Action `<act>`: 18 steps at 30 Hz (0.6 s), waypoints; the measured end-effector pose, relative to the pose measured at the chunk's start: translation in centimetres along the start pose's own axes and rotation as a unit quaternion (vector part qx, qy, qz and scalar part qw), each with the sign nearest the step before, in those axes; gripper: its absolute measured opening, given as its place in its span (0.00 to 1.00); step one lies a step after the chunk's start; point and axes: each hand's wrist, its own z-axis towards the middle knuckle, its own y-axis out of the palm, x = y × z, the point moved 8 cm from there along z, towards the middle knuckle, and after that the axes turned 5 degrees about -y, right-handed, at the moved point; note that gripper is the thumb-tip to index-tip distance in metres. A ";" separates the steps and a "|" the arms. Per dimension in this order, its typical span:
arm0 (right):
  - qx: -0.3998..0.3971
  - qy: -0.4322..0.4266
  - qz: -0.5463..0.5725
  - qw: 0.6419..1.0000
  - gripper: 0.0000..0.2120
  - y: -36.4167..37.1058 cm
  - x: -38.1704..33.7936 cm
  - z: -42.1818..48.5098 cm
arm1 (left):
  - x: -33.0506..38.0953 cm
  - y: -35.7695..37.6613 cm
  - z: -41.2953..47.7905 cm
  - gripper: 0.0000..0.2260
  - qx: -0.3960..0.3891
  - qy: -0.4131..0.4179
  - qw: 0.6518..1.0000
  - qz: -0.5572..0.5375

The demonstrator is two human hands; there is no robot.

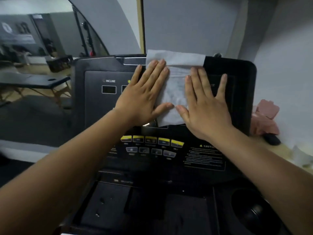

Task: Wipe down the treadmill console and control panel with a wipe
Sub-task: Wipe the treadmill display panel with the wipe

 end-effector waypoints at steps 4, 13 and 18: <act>0.003 -0.032 -0.005 0.999 0.38 -0.5 -5.6 3.6 | -6.3 0.4 -3.1 0.41 -0.009 -0.030 0.999 0.020; 0.009 -0.069 -0.004 0.998 0.38 -0.6 -18.0 7.6 | -16.3 2.1 -12.1 0.41 -0.027 -0.065 0.997 0.007; -0.012 -0.111 0.001 0.994 0.37 0.5 -22.8 5.2 | -16.3 3.6 -18.4 0.43 -0.038 -0.099 0.994 -0.031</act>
